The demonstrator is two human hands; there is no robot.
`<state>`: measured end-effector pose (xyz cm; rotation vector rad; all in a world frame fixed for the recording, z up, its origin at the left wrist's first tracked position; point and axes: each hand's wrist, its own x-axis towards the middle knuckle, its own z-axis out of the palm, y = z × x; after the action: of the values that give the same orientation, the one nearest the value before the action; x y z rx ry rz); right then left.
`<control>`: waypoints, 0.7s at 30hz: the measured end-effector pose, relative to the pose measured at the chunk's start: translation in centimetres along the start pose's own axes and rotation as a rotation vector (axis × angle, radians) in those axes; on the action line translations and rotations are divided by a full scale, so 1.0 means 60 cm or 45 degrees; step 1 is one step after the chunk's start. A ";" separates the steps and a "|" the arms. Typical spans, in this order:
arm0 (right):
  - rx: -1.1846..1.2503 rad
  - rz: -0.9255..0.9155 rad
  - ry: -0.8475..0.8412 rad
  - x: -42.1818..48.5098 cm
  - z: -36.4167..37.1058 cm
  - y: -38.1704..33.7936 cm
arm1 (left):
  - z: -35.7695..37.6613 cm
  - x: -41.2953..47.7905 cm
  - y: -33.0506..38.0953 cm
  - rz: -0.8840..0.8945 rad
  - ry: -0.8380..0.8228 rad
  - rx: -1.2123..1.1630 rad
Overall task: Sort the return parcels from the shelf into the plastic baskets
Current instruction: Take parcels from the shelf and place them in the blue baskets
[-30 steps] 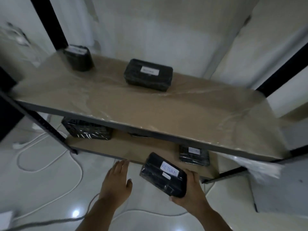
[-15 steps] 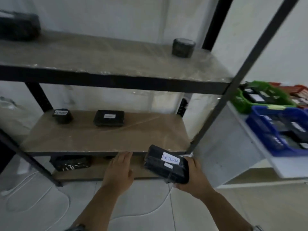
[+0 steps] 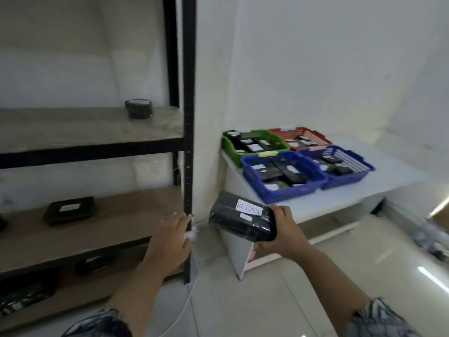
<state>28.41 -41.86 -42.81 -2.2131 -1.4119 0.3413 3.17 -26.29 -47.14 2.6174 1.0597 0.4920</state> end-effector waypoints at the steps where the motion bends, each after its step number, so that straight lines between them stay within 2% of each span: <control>1: -0.010 0.024 0.030 -0.008 -0.027 0.021 | 0.008 0.012 0.026 0.046 0.022 -0.002; 8: -0.054 0.176 0.213 -0.030 -0.171 0.144 | 0.054 0.128 0.196 0.293 0.006 0.050; 14: -0.085 0.255 0.263 0.016 -0.238 0.243 | 0.094 0.273 0.291 0.433 -0.012 0.001; 21: -0.113 0.343 0.257 0.152 -0.299 0.352 | 0.158 0.492 0.341 0.430 -0.022 -0.115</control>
<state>56.96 -45.76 -38.20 -2.4381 -1.0437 0.1414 39.56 -20.73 -41.98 2.7215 0.5741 0.5720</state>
